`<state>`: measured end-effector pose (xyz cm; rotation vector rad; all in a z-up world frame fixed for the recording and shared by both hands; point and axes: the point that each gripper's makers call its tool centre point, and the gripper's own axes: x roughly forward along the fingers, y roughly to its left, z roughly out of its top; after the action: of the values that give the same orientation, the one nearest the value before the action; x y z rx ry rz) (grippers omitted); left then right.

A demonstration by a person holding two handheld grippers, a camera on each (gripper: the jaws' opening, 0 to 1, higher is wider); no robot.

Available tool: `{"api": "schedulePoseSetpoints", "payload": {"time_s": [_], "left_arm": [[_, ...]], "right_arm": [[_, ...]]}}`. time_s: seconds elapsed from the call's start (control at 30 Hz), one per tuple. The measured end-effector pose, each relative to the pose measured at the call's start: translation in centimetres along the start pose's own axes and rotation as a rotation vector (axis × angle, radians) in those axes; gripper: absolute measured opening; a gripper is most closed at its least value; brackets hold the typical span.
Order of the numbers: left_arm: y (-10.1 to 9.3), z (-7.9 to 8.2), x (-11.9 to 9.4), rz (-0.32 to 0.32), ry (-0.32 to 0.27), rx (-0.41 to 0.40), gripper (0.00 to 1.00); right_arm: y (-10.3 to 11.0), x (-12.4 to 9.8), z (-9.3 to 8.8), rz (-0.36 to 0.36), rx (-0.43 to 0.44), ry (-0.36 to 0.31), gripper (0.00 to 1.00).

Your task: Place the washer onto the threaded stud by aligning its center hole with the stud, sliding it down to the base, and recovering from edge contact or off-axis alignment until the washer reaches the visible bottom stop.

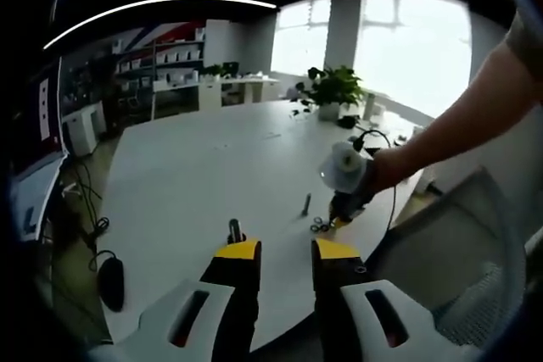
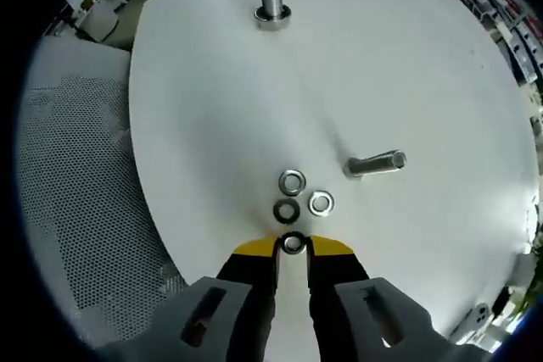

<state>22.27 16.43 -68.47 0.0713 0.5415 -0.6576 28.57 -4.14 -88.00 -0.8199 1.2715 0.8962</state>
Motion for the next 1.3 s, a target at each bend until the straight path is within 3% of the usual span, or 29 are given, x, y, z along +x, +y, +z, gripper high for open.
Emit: {"api": "schedulePoseSetpoints", "payload": {"time_s": [0.17,0.33,0.53,0.6,0.77,0.9,0.97,1.2,1.3], "left_arm": [[-0.15,0.01,0.05,-0.006,0.003,0.008,0.21],[-0.21,-0.17,0.10,-0.007,0.012,0.012,0.21],[-0.24,-0.27,0.16,-0.009,0.019,0.015,0.21],[-0.24,-0.32,0.17,-0.009,0.020,0.017,0.21],[-0.11,-0.09,0.04,-0.001,0.010,0.021,0.19],[-0.24,-0.21,0.11,-0.009,0.015,0.023,0.19],[-0.28,-0.11,0.10,-0.010,0.012,0.023,0.19],[-0.28,-0.15,0.11,-0.010,0.015,0.025,0.19],[-0.37,-0.18,0.14,-0.012,0.018,0.031,0.19]], "right_arm": [[-0.12,0.02,-0.20,0.013,0.046,-0.011,0.15],[0.06,0.08,-0.05,0.014,-0.019,0.045,0.15],[0.16,0.06,-0.04,0.004,0.006,0.082,0.15],[0.25,0.01,-0.16,-0.006,-0.049,0.096,0.16],[0.22,-0.13,-0.36,-0.002,-0.033,0.018,0.16],[0.62,-0.11,-0.51,0.037,-0.116,-0.049,0.20],[0.54,-0.17,-0.52,0.034,-0.094,-0.059,0.20],[0.57,-0.07,-0.26,0.013,-0.122,-0.019,0.16],[0.23,0.09,-0.24,0.017,-0.091,0.018,0.15]]}}
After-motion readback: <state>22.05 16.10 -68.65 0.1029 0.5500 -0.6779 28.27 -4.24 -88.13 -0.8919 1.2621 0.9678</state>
